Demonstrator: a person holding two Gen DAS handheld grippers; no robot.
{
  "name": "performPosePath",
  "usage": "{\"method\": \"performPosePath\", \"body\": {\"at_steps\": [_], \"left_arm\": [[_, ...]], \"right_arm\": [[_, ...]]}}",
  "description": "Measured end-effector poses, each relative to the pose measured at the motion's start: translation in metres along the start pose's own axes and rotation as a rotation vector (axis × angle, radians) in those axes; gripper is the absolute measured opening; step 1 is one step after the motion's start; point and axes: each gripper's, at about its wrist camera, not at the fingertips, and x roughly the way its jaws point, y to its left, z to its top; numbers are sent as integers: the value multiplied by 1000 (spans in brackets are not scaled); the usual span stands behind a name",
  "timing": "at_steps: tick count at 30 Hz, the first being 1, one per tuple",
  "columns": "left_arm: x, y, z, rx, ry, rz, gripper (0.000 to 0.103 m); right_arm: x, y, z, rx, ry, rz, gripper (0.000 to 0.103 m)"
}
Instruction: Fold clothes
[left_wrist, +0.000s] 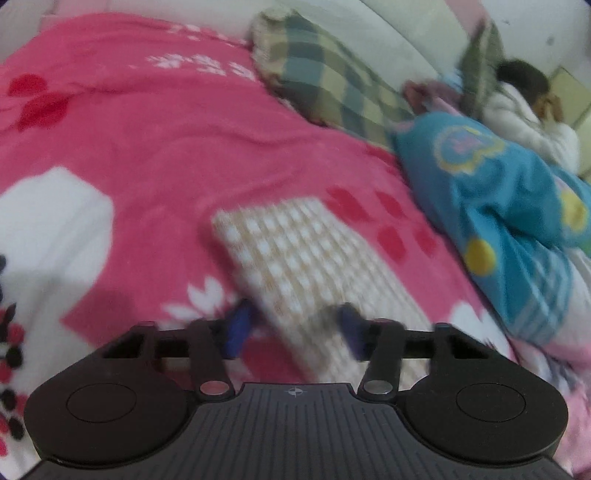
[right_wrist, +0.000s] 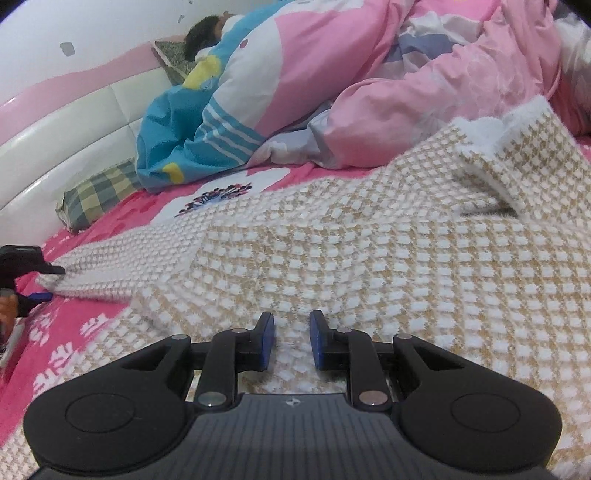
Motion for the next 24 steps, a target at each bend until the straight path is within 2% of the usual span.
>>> {"method": "performPosePath", "body": {"at_steps": [1, 4, 5, 9, 11, 13, 15, 17, 18, 19, 20, 21, 22, 24], "left_arm": [[-1, -2, 1, 0, -14, 8, 18], [-17, -14, 1, 35, -95, 9, 15], [-27, -22, -1, 60, -140, -17, 15], [-88, -65, -13, 187, -304, -235, 15], [-127, -93, -28, 257, -355, -357, 14], [-170, -123, -52, 331, -375, -507, 14], [-213, -153, -84, 425, -375, -665, 14], [-244, -180, -123, 528, -306, -805, 17], [-258, -192, -142, 579, -268, -873, 22], [-266, -204, -162, 631, -200, -929, 36], [-269, -214, -186, 689, -113, -972, 45], [-269, -221, -212, 744, -23, -991, 64], [-266, -225, -241, 812, 68, -989, 71], [-256, -221, -289, 951, 182, -977, 71]], "right_arm": [[0, 0, 0, 0, -2, 1, 22], [0, 0, -1, -1, -4, 1, 22], [0, 0, -1, 1, -5, 2, 22], [0, -3, -1, 21, -4, 17, 22], [-1, -6, 0, 41, -1, 27, 21], [-7, -10, 3, 75, -3, 40, 21], [-28, -21, 7, 140, -44, 38, 24], [-62, -43, 8, 245, -113, 46, 24], [-84, -59, 6, 313, -152, 50, 24], [-105, -75, 3, 374, -192, 47, 24], [-127, -92, -2, 423, -229, 29, 25], [-147, -108, -9, 471, -262, -1, 26], [-170, -125, -19, 523, -290, -39, 27], [-206, -152, -40, 609, -313, -110, 27]]}}
